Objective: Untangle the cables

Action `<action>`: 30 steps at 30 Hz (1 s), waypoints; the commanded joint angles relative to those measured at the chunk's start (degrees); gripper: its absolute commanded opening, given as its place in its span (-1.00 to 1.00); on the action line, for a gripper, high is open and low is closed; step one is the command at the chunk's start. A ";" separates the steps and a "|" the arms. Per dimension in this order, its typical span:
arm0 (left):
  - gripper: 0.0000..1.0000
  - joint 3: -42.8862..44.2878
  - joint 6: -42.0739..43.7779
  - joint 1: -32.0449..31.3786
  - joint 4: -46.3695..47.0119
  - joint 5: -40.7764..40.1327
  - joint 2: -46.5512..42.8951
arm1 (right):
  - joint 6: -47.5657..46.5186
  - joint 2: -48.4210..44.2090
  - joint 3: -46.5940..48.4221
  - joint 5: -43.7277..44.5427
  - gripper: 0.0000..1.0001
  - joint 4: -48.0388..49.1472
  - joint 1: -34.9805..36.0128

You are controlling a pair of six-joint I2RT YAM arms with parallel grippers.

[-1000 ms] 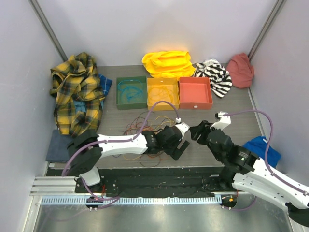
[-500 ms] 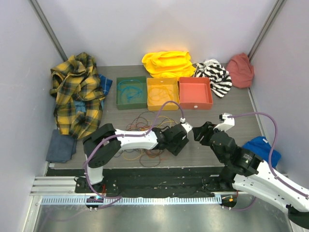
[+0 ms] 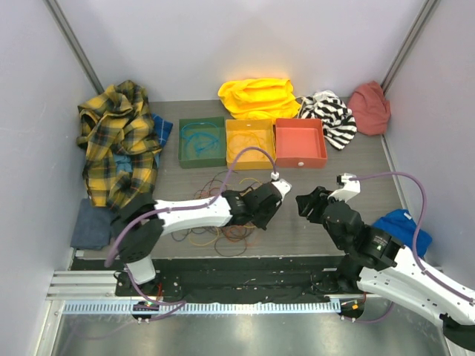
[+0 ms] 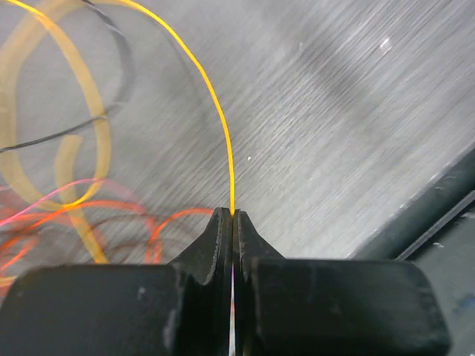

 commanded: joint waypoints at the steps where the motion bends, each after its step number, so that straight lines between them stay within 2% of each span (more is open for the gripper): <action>1: -1.00 3.31 0.67 -0.04 -3.29 -6.45 -14.78 | -0.55 -1.30 2.18 1.87 0.07 0.78 0.05; 4: -1.00 6.03 4.09 0.91 -2.86 -9.10 -23.23 | -0.73 -2.27 2.62 2.66 0.06 -0.18 0.14; 7: -1.00 10.24 5.59 3.46 -4.08 -9.72 -27.29 | -0.64 -3.15 2.80 3.02 0.06 -0.63 0.13; 12: -1.00 20.35 9.19 6.28 -6.99 -11.65 -28.45 | -0.46 -3.85 2.89 2.58 0.05 -0.54 0.05; 20: -1.00 36.35 13.85 8.39 -8.13 -13.85 -22.66 | -0.81 -4.20 3.68 2.14 0.04 -0.54 0.05; 25: -1.00 45.65 14.30 12.17 -8.92 -12.97 -15.72 | -0.73 -5.52 3.68 1.96 0.04 -1.06 0.05; 30: -1.00 50.15 13.85 16.12 -9.45 -11.74 -10.00 | -1.43 -7.02 4.29 2.58 0.04 -2.12 0.05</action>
